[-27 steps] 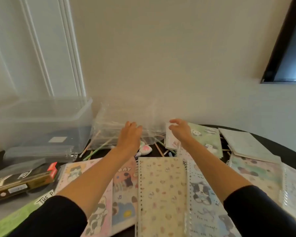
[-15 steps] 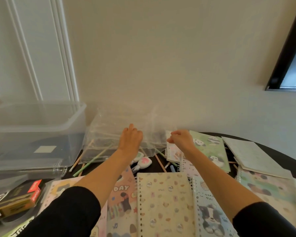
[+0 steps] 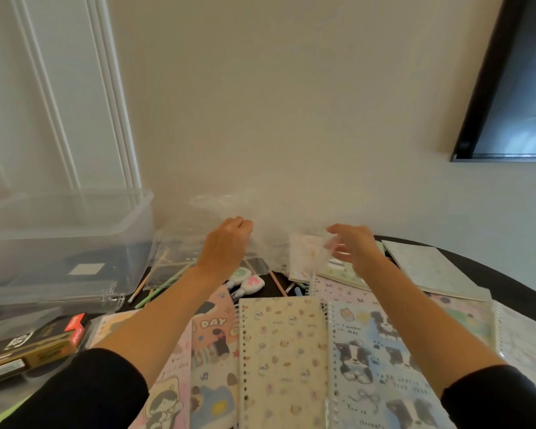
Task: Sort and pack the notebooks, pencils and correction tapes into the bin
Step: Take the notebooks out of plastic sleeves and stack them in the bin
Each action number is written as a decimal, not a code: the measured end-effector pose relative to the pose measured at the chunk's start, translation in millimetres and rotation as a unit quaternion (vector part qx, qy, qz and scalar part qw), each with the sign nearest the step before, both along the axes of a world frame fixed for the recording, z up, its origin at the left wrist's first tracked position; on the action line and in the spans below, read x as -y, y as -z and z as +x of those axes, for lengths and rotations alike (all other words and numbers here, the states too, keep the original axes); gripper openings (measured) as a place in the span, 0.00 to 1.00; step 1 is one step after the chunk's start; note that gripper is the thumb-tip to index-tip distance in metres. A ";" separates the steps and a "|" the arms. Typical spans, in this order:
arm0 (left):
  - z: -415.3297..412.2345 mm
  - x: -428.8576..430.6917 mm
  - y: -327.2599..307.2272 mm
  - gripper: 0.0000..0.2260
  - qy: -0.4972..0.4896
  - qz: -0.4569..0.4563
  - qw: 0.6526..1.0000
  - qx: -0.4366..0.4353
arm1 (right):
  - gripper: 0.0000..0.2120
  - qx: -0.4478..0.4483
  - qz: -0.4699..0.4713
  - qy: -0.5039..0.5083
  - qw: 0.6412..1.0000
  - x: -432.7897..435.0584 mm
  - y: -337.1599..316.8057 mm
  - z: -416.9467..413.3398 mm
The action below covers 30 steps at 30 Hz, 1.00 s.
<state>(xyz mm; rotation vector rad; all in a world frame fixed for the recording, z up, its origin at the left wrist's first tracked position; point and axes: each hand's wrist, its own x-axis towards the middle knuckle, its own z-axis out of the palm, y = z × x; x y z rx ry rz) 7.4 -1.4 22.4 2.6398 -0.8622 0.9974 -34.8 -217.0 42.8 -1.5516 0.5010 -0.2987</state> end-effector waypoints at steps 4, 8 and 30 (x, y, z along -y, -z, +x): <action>-13.4 -10.8 1.2 0.15 -0.025 -0.104 0.987 -0.122 | 0.02 -0.011 0.056 -0.019 0.998 -3.2 2.6 -27.8; -37.1 -14.7 1.9 0.17 -0.095 -0.086 0.973 -0.190 | 0.03 -0.021 0.103 -0.088 0.990 -23.2 17.1 -50.6; -92.6 23.5 42.7 0.27 -0.059 0.075 0.981 -0.172 | 0.42 -0.181 -0.414 -0.267 0.851 54.9 71.9 -79.0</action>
